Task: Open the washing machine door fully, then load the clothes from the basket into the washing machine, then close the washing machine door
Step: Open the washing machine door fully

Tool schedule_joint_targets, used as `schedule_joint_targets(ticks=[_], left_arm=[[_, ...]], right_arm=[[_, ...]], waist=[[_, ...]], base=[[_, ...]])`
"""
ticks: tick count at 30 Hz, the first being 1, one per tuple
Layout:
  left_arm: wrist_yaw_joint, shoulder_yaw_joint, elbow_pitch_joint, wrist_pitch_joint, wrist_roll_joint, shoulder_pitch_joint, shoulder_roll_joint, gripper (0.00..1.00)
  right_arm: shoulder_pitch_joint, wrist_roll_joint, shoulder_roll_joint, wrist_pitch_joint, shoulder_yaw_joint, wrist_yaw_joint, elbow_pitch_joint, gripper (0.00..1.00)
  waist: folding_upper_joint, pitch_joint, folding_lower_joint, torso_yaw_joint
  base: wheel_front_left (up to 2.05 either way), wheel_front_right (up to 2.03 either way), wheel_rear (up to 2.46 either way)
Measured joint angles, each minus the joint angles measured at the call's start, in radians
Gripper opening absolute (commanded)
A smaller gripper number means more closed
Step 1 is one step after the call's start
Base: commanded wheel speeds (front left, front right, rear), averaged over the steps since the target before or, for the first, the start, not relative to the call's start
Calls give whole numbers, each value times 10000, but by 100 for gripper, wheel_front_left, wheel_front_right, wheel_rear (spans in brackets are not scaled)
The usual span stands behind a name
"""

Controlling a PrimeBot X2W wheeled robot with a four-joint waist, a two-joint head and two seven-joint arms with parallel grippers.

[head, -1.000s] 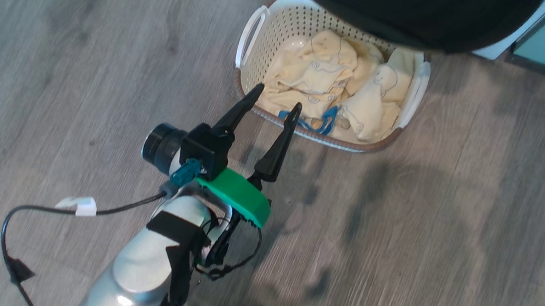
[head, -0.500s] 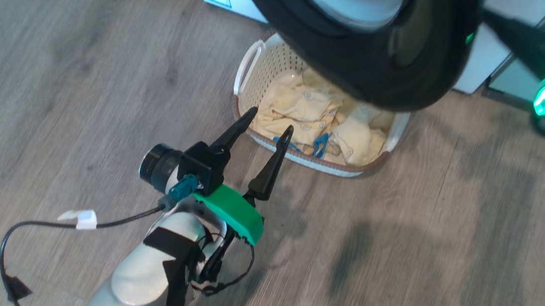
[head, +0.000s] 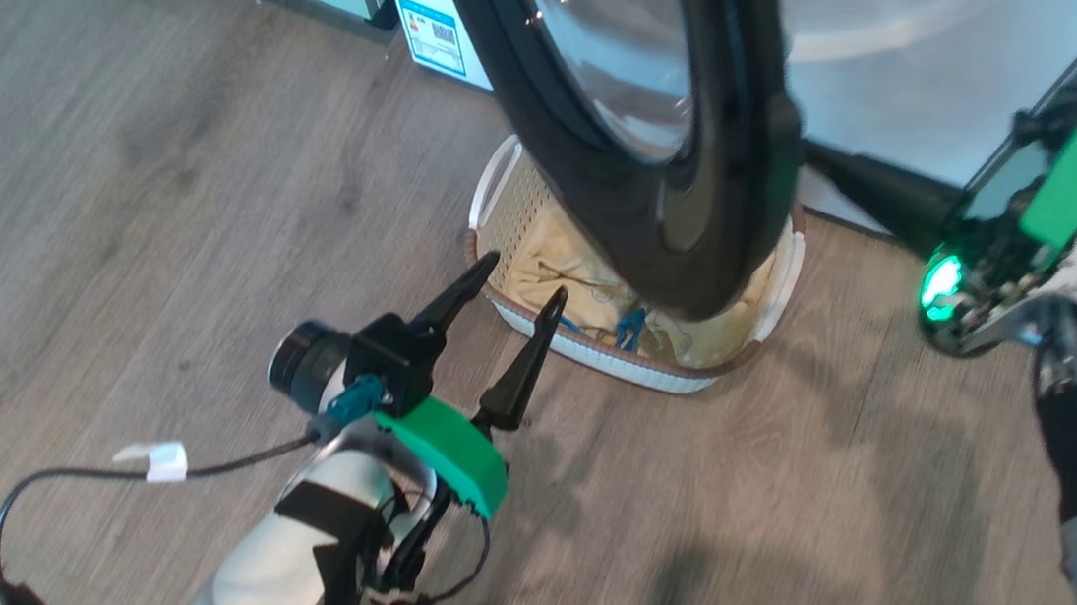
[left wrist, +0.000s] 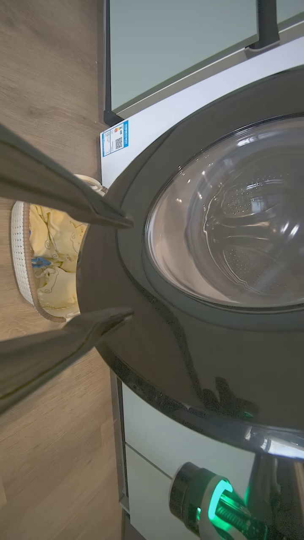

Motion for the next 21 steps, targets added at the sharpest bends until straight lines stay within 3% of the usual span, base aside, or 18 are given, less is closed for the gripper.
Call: schedule_joint_targets(ticks=[21], left_arm=[[-12,86,69,0,73,520,8,100]], right_arm=[[923,1789,42,-974,2171,0,-552,0]], waist=[[0,-577,2,36]], base=[[0,0,0]])
